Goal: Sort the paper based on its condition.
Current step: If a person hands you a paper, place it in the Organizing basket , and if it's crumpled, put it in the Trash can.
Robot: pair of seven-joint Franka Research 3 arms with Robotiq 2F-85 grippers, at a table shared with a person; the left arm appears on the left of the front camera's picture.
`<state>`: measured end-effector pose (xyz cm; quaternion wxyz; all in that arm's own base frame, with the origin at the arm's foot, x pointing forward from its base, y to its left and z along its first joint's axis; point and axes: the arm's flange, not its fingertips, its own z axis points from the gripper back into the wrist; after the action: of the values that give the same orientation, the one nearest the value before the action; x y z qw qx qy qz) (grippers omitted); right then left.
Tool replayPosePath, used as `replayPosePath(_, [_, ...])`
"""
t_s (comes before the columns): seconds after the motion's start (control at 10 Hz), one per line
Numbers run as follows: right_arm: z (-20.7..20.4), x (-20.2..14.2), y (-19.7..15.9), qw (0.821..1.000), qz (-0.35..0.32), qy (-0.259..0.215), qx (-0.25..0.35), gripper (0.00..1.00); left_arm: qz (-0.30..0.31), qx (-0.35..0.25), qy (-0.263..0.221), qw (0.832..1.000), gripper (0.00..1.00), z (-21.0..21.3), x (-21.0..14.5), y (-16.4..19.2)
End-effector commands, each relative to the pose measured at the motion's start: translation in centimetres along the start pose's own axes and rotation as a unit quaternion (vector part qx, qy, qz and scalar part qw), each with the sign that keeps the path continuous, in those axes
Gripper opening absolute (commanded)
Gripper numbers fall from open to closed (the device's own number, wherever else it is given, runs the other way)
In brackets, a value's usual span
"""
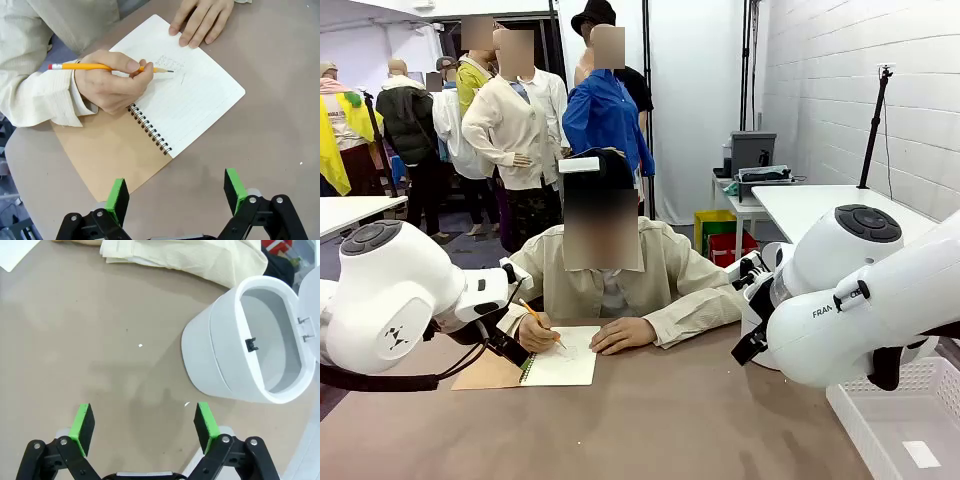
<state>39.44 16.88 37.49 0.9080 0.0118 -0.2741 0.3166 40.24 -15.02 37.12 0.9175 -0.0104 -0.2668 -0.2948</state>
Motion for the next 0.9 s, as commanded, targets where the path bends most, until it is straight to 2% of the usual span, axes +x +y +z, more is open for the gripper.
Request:
replayPosePath(0.0, [-0.01, 0.00, 0.00, 1.000, 0.000, 0.000, 0.000, 1.00, 0.000, 0.000, 0.000, 1.000, 1.00, 0.01, 0.01, 0.00])
replayPosePath(0.8, [-0.01, 0.00, 0.00, 1.000, 0.000, 0.000, 0.000, 1.00, 0.000, 0.000, 0.000, 1.000, 1.00, 0.01, 0.01, 0.00])
